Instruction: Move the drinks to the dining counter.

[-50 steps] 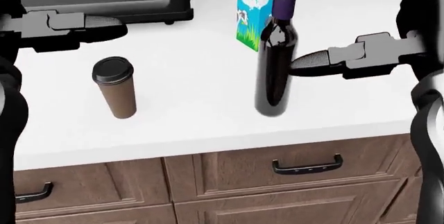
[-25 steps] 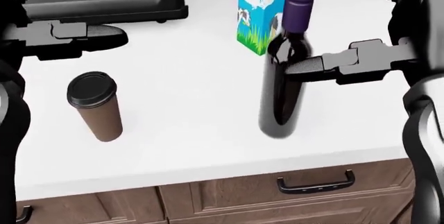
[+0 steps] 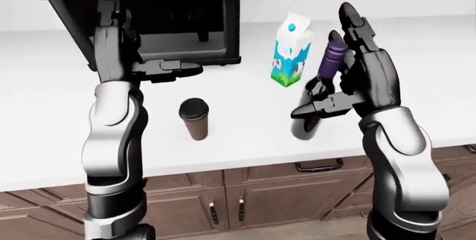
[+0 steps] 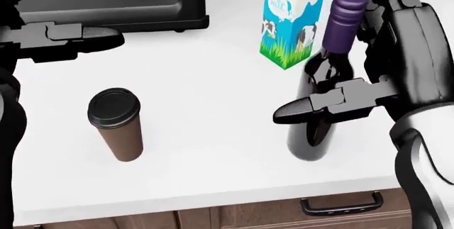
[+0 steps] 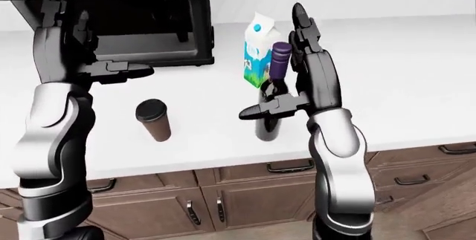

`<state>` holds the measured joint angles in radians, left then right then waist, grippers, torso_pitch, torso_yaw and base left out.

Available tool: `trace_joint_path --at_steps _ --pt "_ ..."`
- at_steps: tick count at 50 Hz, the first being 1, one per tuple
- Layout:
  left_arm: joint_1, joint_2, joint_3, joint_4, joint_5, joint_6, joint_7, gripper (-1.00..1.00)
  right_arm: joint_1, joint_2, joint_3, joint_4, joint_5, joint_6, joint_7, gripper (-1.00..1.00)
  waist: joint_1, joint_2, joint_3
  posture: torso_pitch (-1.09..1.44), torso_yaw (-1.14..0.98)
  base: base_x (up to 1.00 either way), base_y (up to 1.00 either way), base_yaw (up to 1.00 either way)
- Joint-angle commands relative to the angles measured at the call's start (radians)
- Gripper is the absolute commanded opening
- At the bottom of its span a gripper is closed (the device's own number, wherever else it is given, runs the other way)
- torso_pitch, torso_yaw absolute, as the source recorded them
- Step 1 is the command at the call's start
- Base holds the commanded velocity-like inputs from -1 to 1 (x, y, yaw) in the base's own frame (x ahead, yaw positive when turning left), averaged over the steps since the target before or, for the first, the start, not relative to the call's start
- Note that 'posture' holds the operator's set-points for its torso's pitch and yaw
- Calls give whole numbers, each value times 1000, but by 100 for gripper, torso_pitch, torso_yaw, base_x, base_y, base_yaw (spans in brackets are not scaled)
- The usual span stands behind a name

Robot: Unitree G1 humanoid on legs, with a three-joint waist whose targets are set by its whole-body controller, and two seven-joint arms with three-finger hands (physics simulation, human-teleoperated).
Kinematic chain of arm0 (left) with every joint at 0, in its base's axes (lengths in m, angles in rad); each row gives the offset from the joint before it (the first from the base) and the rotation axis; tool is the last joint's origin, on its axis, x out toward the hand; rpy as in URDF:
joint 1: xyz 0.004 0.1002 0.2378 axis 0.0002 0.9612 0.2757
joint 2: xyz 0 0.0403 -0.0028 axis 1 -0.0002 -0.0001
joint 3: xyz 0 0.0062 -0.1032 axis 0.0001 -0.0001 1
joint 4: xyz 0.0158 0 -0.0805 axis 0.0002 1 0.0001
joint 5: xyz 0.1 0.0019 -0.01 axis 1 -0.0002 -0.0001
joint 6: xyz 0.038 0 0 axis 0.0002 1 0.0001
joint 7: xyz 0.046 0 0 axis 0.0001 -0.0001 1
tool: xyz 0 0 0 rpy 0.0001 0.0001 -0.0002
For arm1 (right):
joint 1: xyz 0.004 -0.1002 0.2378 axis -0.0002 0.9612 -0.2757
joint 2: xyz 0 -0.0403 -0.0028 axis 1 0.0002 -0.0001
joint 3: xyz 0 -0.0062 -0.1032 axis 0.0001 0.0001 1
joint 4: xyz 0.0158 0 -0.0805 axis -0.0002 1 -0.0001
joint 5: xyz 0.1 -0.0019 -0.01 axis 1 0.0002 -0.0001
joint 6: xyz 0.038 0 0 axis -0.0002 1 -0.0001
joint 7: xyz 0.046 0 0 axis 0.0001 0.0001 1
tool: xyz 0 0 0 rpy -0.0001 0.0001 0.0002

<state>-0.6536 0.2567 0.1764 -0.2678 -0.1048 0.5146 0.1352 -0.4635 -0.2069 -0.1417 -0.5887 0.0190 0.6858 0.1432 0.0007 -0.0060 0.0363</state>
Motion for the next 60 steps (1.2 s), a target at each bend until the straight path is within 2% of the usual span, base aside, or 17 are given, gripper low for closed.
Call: trace_joint_path --at_steps 1,9,18,35,40,46,54,60 --pt "-31 11 8 -33 1 -29 0 100 -20 -5 -5 -17 -17 -42 -3 100 0 3 -26 0 0 0 0 0" --pt "-27 7 3 -28 5 -37 1 100 34 11 -16 -35 -25 -30 0 100 2 3 -24 0 0 0 0 0" --pt "-22 1 1 -25 9 -42 -1 100 71 30 -4 -15 -33 -27 7 100 1 4 -25 0 0 0 0 0" --pt "-27 1 3 -34 4 -23 -2 100 88 46 22 71 -82 -50 26 100 3 5 -28 0 0 0 0 0" --pt "-27 2 3 -33 1 -23 -1 100 85 47 24 69 -92 -46 36 67 3 5 -29 0 0 0 0 0" --pt "-29 2 3 -34 -1 -20 1 100 64 50 28 108 -96 -72 41 55 2 6 -31 0 0 0 0 0" --pt "-20 7 8 -43 -4 -19 2 100 52 54 34 134 -98 -91 44 50 2 7 -33 0 0 0 0 0" --pt "-14 10 13 -46 -8 -19 4 100 35 60 43 170 -100 -119 46 33 1 8 -34 0 0 0 0 0"
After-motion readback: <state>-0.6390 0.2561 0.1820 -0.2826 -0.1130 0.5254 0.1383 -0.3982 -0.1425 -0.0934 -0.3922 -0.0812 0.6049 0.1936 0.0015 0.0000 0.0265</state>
